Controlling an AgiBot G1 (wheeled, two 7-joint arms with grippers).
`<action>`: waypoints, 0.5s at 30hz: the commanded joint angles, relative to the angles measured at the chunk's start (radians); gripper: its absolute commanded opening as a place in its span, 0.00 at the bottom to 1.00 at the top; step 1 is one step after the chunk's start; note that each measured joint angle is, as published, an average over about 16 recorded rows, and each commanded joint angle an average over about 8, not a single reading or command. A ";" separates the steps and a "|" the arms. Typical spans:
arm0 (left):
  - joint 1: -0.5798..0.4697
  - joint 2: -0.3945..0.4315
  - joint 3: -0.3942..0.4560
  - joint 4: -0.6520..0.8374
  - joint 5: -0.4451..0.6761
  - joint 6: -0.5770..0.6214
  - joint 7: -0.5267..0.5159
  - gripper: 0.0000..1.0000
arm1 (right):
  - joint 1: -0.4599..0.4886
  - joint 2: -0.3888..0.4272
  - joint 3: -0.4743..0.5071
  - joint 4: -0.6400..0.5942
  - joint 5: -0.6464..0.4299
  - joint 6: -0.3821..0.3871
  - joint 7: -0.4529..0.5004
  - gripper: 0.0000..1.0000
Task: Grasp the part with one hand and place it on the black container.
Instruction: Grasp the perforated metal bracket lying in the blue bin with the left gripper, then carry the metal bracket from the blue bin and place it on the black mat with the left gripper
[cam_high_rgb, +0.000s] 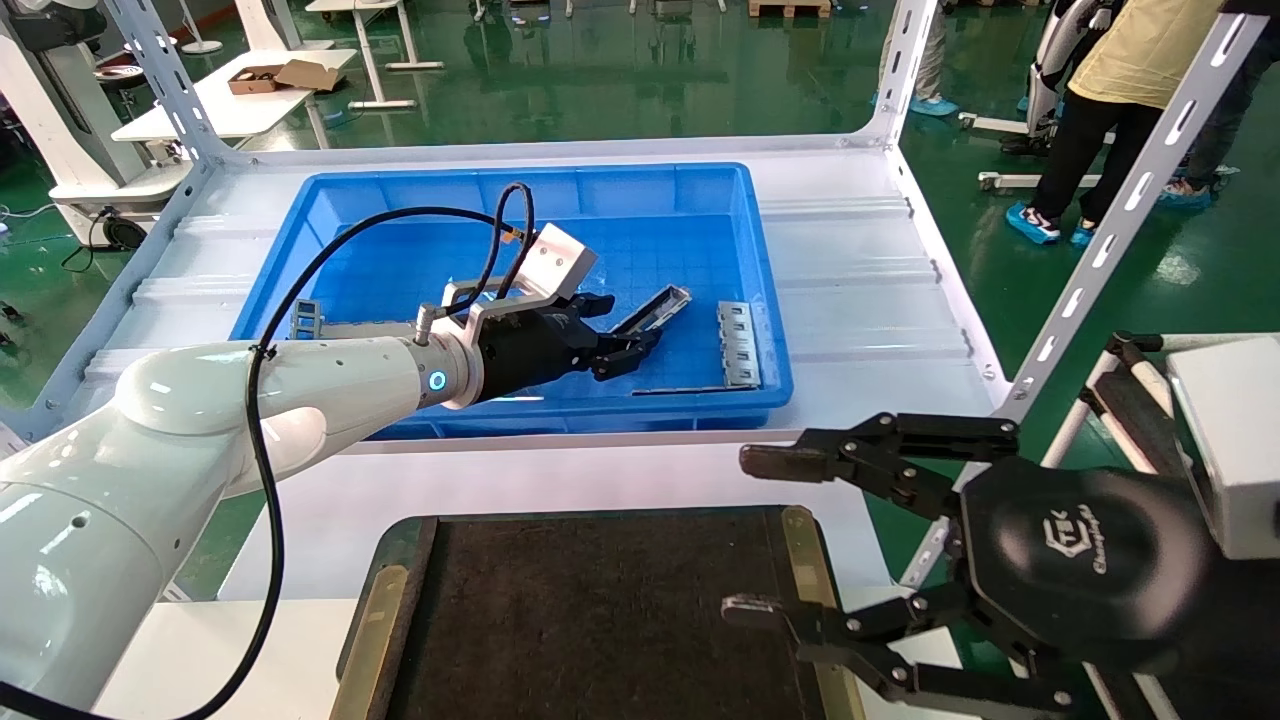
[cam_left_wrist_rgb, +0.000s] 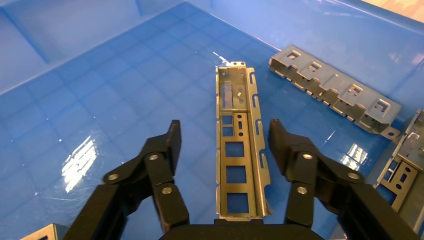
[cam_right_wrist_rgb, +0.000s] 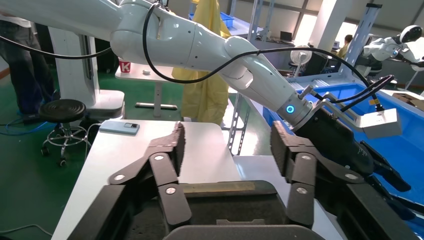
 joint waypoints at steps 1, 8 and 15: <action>0.000 0.000 0.013 0.000 -0.009 -0.003 -0.003 0.00 | 0.000 0.000 0.000 0.000 0.000 0.000 0.000 0.00; -0.003 -0.001 0.047 0.006 -0.041 -0.010 -0.009 0.00 | 0.000 0.000 0.000 0.000 0.000 0.000 0.000 0.00; -0.007 -0.003 0.066 0.003 -0.086 -0.013 -0.009 0.00 | 0.000 0.000 -0.001 0.000 0.000 0.000 0.000 0.00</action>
